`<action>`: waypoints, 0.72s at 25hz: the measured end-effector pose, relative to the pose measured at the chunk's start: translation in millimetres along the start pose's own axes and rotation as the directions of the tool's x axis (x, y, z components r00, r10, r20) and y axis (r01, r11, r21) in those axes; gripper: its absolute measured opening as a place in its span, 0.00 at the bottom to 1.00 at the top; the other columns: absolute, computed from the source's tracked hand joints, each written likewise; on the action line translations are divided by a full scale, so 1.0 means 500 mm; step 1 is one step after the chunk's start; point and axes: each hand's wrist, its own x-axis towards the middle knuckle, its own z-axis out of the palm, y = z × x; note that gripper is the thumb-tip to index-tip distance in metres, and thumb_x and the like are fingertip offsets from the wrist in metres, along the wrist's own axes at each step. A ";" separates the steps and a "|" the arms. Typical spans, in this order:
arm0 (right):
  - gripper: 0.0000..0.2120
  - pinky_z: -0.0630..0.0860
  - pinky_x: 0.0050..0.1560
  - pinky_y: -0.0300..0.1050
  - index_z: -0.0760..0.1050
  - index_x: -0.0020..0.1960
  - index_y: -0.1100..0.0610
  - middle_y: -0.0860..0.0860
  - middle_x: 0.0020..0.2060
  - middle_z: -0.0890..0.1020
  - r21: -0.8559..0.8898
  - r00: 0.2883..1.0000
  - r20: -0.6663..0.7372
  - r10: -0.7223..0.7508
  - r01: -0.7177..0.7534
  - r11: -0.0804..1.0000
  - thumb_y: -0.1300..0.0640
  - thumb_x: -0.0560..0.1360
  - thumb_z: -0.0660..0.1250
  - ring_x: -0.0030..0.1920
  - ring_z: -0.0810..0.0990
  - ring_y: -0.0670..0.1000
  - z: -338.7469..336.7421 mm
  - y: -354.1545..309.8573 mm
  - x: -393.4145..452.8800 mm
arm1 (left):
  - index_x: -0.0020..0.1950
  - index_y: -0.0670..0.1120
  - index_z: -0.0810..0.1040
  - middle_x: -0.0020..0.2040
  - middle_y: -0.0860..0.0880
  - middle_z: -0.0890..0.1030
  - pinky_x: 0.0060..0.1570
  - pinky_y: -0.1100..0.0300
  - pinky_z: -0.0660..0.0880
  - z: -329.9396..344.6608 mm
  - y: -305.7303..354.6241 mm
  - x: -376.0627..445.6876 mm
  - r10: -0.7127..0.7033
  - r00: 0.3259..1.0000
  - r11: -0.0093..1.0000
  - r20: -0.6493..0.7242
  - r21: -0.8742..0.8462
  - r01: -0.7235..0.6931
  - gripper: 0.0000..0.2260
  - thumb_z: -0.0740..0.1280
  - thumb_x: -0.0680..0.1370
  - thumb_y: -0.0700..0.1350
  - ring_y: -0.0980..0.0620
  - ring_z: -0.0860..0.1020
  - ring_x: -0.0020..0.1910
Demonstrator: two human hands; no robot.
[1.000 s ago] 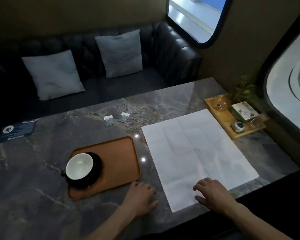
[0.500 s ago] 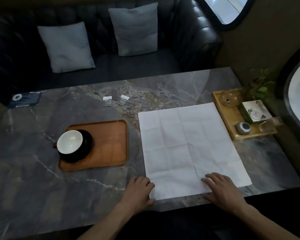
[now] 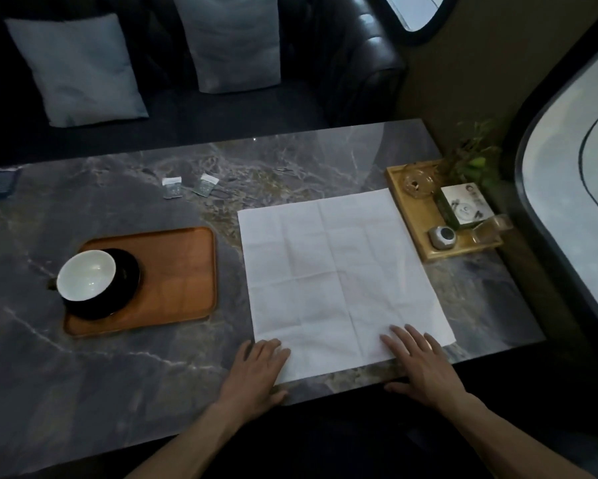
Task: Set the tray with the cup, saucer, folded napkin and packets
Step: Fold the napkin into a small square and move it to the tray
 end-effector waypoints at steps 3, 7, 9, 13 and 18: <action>0.48 0.47 0.76 0.56 0.44 0.78 0.43 0.47 0.79 0.47 -0.022 0.999 0.031 0.007 -0.006 1.000 0.31 0.68 0.65 0.79 0.45 0.54 0.004 0.055 0.011 | 0.71 0.48 0.72 0.70 0.44 0.74 0.66 0.42 0.69 0.006 0.016 -0.004 -0.052 0.999 0.999 0.006 0.011 0.052 0.37 0.71 0.66 0.64 0.44 0.74 0.67; 0.45 0.47 0.76 0.57 0.40 0.78 0.44 0.48 0.79 0.43 -0.029 0.999 0.028 -0.043 0.044 0.999 0.35 0.72 0.64 0.79 0.44 0.54 0.008 0.127 0.014 | 0.62 0.46 0.81 0.60 0.44 0.81 0.52 0.43 0.79 0.011 0.052 -0.005 -0.116 0.993 0.993 -0.007 0.021 0.116 0.40 0.77 0.56 0.66 0.44 0.82 0.56; 0.43 0.49 0.76 0.57 0.41 0.79 0.45 0.49 0.80 0.44 -0.034 0.996 0.035 -0.080 0.081 0.996 0.36 0.74 0.62 0.79 0.46 0.54 0.010 0.151 0.019 | 0.63 0.45 0.80 0.62 0.43 0.81 0.51 0.42 0.79 0.024 0.071 -0.005 -0.172 0.985 0.984 -0.023 0.032 0.173 0.41 0.76 0.57 0.68 0.43 0.81 0.57; 0.37 0.56 0.74 0.57 0.49 0.79 0.45 0.50 0.79 0.53 -0.009 0.989 -0.006 -0.147 0.147 0.989 0.39 0.76 0.62 0.77 0.56 0.56 0.020 0.166 0.009 | 0.65 0.45 0.79 0.64 0.44 0.80 0.54 0.41 0.78 0.036 0.105 -0.021 -0.230 0.973 0.972 -0.019 0.054 0.231 0.42 0.76 0.57 0.68 0.43 0.80 0.60; 0.34 0.80 0.51 0.54 0.78 0.63 0.53 0.55 0.61 0.81 -0.006 0.922 -0.270 -0.276 0.285 0.958 0.59 0.58 0.81 0.48 0.82 0.57 0.038 0.181 -0.019 | 0.63 0.46 0.80 0.62 0.44 0.81 0.55 0.42 0.77 0.051 0.129 -0.053 -0.271 0.961 0.959 -0.055 0.065 0.275 0.29 0.75 0.63 0.54 0.44 0.81 0.58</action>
